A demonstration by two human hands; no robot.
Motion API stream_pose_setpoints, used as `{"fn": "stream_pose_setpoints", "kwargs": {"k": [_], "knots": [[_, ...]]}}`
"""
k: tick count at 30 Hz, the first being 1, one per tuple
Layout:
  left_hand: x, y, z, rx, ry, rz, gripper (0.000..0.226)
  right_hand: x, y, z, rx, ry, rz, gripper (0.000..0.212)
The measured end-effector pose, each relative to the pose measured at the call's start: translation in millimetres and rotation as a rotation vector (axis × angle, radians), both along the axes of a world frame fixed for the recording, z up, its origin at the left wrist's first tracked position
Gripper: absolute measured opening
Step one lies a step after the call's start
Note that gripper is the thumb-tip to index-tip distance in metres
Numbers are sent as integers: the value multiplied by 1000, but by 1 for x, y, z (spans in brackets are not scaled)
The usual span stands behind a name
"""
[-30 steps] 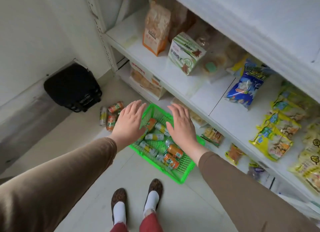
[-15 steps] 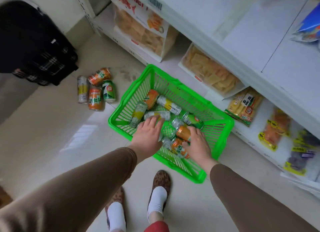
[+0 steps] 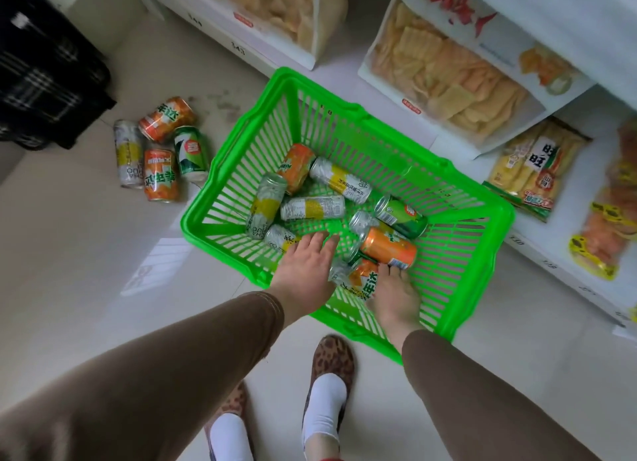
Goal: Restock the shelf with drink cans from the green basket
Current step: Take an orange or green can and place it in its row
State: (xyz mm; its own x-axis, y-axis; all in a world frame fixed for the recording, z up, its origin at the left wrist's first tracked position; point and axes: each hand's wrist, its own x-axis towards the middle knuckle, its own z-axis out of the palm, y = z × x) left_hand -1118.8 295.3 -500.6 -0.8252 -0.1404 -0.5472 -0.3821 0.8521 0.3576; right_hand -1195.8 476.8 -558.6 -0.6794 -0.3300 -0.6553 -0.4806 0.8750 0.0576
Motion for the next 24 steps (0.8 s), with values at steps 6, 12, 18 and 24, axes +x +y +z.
{"fn": "stream_pose_setpoints", "kwargs": {"k": [6,12,18,24], "knots": [[10,-15,34,-5,-25,35,83,2,-11,38,-154,-15,-216,73],[6,-34,150,-27,49,117,85,-9,-56,174,-492,-37,-489,71],[-9,-71,330,-54,245,168,90,-29,-104,372,-794,4,-536,59],[-21,-101,513,-70,505,164,92,-37,-133,569,-1122,31,-490,58]]}}
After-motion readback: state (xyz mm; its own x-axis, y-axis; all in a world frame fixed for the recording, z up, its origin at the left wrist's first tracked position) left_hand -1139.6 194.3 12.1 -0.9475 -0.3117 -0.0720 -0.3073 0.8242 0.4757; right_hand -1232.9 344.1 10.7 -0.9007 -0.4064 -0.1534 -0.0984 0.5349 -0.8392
